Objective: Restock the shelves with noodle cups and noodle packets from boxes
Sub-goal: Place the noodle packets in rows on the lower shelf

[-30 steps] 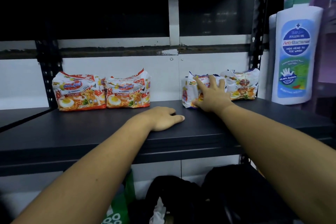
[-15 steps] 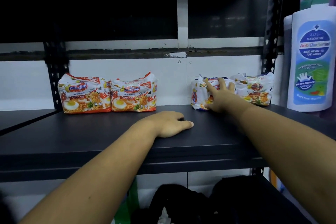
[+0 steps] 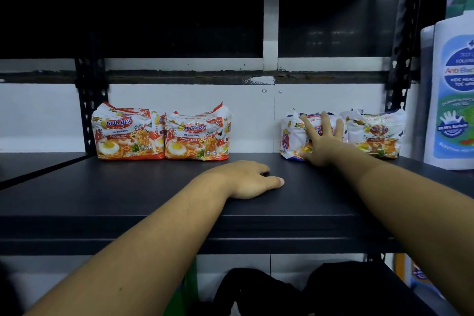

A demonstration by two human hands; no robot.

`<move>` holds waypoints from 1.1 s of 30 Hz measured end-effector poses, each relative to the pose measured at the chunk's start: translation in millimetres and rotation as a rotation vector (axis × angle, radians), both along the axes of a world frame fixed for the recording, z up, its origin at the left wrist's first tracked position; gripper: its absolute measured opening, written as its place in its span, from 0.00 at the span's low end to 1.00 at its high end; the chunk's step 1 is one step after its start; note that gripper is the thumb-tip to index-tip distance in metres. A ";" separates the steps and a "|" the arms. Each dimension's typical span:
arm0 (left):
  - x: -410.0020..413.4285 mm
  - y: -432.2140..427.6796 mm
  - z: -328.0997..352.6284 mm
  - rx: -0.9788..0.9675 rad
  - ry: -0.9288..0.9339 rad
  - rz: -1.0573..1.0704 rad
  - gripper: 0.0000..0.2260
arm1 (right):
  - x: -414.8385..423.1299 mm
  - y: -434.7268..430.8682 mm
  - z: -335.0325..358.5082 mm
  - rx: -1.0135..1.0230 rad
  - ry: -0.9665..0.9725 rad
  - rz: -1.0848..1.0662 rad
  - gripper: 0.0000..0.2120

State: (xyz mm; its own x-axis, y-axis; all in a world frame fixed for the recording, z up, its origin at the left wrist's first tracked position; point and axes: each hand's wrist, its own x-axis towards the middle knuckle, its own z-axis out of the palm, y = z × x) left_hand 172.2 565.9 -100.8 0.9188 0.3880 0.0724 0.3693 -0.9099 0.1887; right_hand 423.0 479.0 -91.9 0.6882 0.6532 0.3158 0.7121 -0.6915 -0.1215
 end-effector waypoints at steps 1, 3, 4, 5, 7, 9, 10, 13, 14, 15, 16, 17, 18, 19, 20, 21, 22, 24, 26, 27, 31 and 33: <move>-0.4 -0.6 0.7 0.000 0.002 0.001 0.28 | -1.8 -1.7 -0.4 0.004 -0.005 0.005 0.48; -1.0 -1.8 1.4 0.005 0.006 0.001 0.28 | -5.9 -5.6 -1.1 0.018 -0.011 0.013 0.48; -1.1 -2.0 1.2 0.010 0.008 -0.001 0.28 | -8.4 -7.7 -1.7 0.020 -0.019 0.018 0.48; -0.8 -1.8 0.8 0.014 0.010 -0.003 0.29 | -12.4 -10.9 -1.8 0.014 -0.031 0.024 0.48; 0.5 0.5 -1.0 0.017 0.008 -0.008 0.29 | -21.5 -17.5 -0.1 0.003 -0.056 0.044 0.47; 1.9 3.3 -2.1 0.017 0.002 -0.007 0.31 | -34.2 -26.4 1.5 0.006 -0.072 0.072 0.46; 2.2 4.3 -1.9 0.016 0.000 -0.004 0.32 | -42.8 -32.2 1.6 0.008 -0.077 0.100 0.45; 3.4 4.1 -1.6 0.024 0.018 0.001 0.33 | -81.8 -63.8 -2.8 -0.039 0.023 0.245 0.38; 3.6 3.5 -1.3 0.030 0.023 0.002 0.33 | -96.2 -77.8 -4.9 -0.061 0.091 0.288 0.35; 3.7 2.5 -1.3 0.029 0.022 0.005 0.34 | -109.3 -92.1 -6.4 -0.093 0.157 0.315 0.32; 3.6 1.7 -1.1 0.027 0.021 0.008 0.34 | -120.2 -105.6 -6.8 -0.129 0.209 0.327 0.29; 3.2 0.3 -0.7 0.023 0.017 0.010 0.34 | -127.3 -116.5 -6.6 -0.165 0.232 0.328 0.28; 2.4 -1.2 -0.4 0.020 0.014 0.014 0.34 | -131.5 -123.7 -6.1 -0.186 0.234 0.324 0.28; 1.5 -3.0 0.1 0.022 0.012 0.018 0.33 | -133.1 -127.6 -7.0 -0.197 0.228 0.326 0.28; 0.4 -4.3 0.3 0.026 0.013 0.022 0.32 | -134.6 -129.4 -9.4 -0.198 0.223 0.330 0.28; -0.3 -5.4 0.9 0.034 0.008 0.021 0.31 | -135.5 -129.3 -13.2 -0.192 0.208 0.330 0.27; -1.5 -6.8 0.8 0.043 -0.007 0.016 0.28 | -137.0 -129.6 -17.0 -0.176 0.179 0.326 0.27; -4.3 -9.7 0.3 0.054 -0.068 -0.001 0.22 | -138.8 -129.5 -23.4 -0.136 0.115 0.315 0.27; -9.1 -13.1 1.1 0.070 -0.125 -0.009 0.19 | -140.5 -131.0 -24.9 -0.113 0.101 0.305 0.26; -12.0 -15.2 1.7 0.084 -0.147 -0.005 0.18 | -139.9 -131.4 -25.2 -0.108 0.102 0.302 0.26; -25.8 -26.9 3.5 0.115 -0.206 0.003 0.17 | -138.7 -133.6 -26.3 -0.084 0.095 0.292 0.26; -36.6 -33.0 1.7 0.077 -0.231 -0.029 0.17 | -140.3 -134.5 -25.8 -0.076 0.086 0.296 0.27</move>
